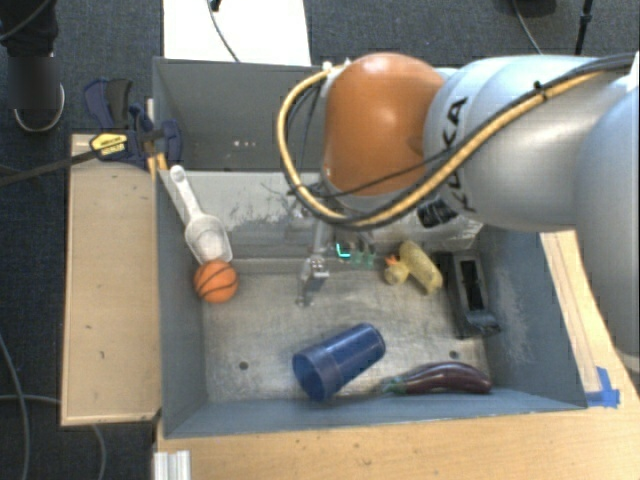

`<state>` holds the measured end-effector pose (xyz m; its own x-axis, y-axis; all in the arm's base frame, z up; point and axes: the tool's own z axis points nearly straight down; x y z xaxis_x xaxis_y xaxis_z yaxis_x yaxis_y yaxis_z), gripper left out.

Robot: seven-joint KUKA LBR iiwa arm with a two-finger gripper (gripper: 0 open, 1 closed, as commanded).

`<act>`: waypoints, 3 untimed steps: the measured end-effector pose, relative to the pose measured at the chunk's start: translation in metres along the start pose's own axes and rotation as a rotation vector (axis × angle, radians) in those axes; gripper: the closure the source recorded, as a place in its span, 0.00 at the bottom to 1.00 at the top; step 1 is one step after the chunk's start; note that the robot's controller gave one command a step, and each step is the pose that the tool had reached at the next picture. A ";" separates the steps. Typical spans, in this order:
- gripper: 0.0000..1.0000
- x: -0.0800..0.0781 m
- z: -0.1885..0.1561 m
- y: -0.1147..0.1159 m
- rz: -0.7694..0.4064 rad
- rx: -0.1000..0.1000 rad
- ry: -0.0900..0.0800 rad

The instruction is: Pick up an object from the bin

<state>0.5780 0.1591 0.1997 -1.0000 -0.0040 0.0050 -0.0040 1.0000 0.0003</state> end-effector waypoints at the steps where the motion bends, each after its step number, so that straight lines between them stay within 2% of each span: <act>1: 0.00 -0.002 -0.005 -0.001 0.004 -0.001 -0.008; 2: 0.00 0.012 0.013 -0.028 -0.094 -0.003 -0.013; 3: 0.00 0.045 0.012 -0.051 -0.351 0.002 -0.004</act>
Offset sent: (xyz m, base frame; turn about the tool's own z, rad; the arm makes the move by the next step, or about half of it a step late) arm -0.0291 -0.0683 -0.0382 -0.1883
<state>0.5327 0.1083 0.1877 -0.9377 -0.3475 0.0011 -0.3475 0.9377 -0.0007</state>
